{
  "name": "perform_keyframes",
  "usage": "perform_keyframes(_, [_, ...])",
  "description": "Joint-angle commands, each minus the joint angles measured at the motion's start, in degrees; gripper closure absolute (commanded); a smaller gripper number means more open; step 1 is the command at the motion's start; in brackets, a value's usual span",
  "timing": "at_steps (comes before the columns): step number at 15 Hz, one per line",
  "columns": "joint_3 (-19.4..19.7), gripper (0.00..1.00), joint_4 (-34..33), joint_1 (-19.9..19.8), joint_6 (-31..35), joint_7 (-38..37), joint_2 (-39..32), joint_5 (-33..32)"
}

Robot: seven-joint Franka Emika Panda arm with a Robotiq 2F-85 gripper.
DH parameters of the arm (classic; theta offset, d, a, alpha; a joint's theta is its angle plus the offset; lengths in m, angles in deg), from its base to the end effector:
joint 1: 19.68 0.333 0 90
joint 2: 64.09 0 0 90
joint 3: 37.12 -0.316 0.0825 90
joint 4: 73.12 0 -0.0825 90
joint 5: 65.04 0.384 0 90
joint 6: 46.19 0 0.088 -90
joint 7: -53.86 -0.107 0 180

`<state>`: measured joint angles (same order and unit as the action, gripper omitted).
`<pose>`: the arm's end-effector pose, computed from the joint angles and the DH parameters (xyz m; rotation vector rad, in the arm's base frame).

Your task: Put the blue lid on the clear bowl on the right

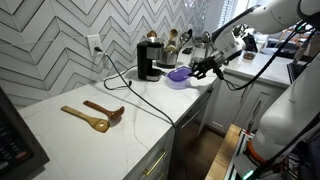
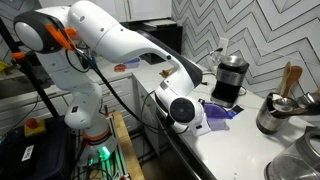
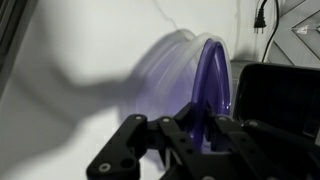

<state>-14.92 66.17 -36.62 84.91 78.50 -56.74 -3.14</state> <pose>0.3826 -0.2853 0.3588 -2.0657 1.1522 -0.5099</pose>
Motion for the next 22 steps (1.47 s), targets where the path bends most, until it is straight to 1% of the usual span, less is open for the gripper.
perform_keyframes(1, [-1.27,0.93,-0.40,-0.47,2.50,0.79,-0.39,-0.10])
perform_keyframes(2, [-1.46,0.89,-0.51,-0.44,2.87,0.63,-0.42,-0.32])
perform_keyframes(3, [-1.69,0.64,-0.56,-0.44,3.55,0.38,-0.52,-0.74])
perform_keyframes(5, [-1.99,0.62,-0.62,-0.41,4.39,0.23,-0.50,-1.12])
perform_keyframes(13, [-2.68,0.02,-1.56,-0.25,4.69,-0.01,0.09,-1.43])
perform_keyframes(14, [-2.75,0.00,-1.68,-0.26,4.68,-0.04,0.10,-1.60])
perform_keyframes(22, [-3.33,0.00,-3.12,-0.14,4.30,-0.60,0.16,-3.81])
